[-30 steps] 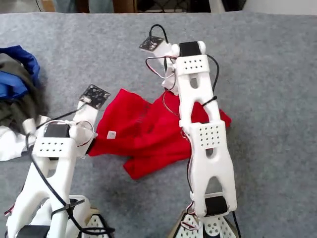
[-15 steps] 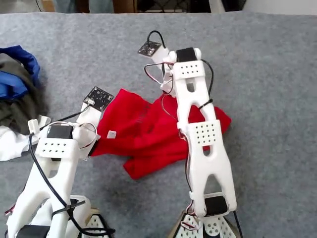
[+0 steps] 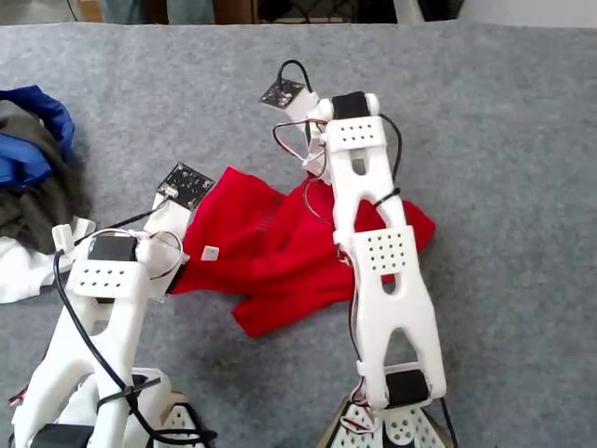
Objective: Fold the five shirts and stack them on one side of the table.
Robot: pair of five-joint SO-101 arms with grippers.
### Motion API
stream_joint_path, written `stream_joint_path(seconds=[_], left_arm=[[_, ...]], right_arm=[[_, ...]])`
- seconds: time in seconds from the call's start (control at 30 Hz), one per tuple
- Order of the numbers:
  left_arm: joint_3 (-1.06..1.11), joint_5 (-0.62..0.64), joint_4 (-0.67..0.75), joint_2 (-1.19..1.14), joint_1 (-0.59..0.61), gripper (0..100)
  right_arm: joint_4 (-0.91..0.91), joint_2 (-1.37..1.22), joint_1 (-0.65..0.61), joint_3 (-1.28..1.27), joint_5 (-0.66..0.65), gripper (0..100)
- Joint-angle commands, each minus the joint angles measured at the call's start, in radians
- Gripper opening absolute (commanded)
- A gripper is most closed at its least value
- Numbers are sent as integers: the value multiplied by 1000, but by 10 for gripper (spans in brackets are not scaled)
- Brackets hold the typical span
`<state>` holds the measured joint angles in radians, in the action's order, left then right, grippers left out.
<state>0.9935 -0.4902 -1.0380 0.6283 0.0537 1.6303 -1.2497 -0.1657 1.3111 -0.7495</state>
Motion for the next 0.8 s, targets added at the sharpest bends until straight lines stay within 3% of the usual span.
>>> stream_joint_path(seconds=[0.0, 0.2, 0.37, 0.57, 0.77], left_arm=[[-4, 9, 8, 3, -8, 28], [-13, 12, 5, 11, -8, 28], [-102, 141, 2, 12, -7, 28], [-478, 322, -189, 14, 10, 28], [-932, 336, -450, 3, 7, 28]], right_arm=[[5, 7, -11, 30, 15, 14], [61, 73, -2, 90, 83, 14], [115, 170, 20, 249, 160, 14], [132, 406, 98, 358, 305, 14], [129, 788, 164, 355, 385, 14]])
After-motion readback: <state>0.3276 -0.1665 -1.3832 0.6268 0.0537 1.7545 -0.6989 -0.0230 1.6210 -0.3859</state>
